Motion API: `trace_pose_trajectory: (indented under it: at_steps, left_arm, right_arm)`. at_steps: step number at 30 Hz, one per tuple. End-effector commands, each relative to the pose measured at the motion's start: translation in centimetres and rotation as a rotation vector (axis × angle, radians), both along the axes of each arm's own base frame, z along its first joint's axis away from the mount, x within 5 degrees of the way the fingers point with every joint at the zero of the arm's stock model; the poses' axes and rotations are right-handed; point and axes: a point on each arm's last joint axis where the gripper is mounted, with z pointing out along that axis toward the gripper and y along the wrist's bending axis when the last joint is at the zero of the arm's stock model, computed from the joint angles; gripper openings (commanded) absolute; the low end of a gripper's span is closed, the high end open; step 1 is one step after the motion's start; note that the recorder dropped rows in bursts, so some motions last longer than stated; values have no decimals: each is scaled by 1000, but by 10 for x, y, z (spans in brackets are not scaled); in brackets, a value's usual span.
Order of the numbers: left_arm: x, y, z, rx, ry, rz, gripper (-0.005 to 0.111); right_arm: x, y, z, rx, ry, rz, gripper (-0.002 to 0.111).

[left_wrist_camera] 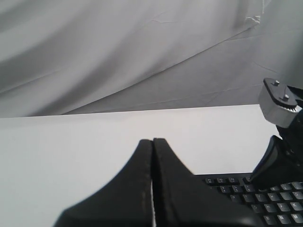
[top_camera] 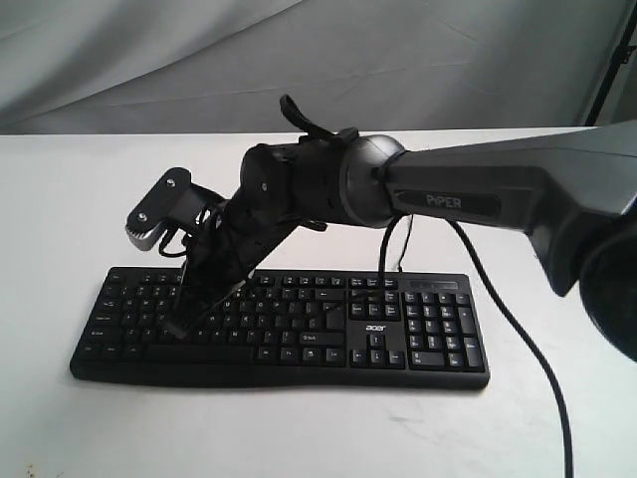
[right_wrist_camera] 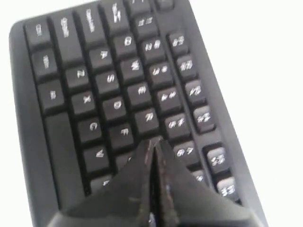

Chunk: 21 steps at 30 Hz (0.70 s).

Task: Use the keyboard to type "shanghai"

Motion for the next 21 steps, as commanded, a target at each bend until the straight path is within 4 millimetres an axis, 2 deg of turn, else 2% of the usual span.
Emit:
trace_pose_trajectory:
  at_steps: [1, 6, 9, 13, 21]
  left_arm:
    - [0, 0, 0, -4, -6, -7, 0]
    - [0, 0, 0, -4, -6, -7, 0]
    - [0, 0, 0, -4, -6, -7, 0]
    - [0, 0, 0, -4, -6, -7, 0]
    - [0, 0, 0, -4, -6, -7, 0]
  right_arm:
    - [-3, 16, 17, 32, -48, 48, 0]
    - [-3, 41, 19, 54, -41, 89, 0]
    - [-4, 61, 13, 45, -12, 133, 0]
    - [-5, 74, 4, 28, 9, 169, 0]
    - [-5, 79, -4, 23, 18, 178, 0]
